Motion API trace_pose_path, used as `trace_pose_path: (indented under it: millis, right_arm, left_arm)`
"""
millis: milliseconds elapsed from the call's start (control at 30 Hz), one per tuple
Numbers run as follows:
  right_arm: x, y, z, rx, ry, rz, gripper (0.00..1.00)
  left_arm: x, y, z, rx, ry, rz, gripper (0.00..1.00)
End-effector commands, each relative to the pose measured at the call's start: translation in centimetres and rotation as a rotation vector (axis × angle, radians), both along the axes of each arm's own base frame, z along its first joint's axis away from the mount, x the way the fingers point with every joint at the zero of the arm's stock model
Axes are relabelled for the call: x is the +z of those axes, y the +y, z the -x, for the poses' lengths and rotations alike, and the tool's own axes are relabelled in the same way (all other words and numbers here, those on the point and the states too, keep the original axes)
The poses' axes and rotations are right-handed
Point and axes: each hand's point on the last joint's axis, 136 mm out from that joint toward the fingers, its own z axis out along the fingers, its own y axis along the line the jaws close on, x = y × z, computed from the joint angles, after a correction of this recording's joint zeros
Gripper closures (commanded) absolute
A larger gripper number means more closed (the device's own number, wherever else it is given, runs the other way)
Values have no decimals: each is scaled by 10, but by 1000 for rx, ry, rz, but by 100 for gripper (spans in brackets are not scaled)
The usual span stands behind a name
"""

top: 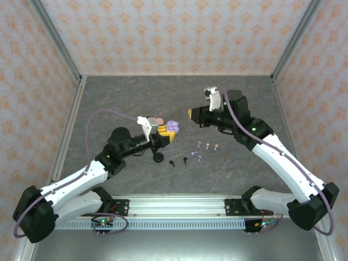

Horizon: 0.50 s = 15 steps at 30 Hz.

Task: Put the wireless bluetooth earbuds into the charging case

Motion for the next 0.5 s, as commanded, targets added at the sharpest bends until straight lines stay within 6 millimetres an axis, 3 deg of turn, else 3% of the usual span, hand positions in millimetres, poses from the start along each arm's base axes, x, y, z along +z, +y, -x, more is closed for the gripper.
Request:
trace_pose_path:
  millis: [0,267,467]
  right_arm:
    - [40,11,17,104,-78,-101,82]
    - [46,31,39,214,-83,-142,83]
    - [38,39,46,239,-77,-122,83]
  left_arm:
    - [37,-6,-4,8,-83,70,100]
    - [34,-16,-8,-5,-78,58,100]
    - [33,-20,-8,-12,-78,51,100]
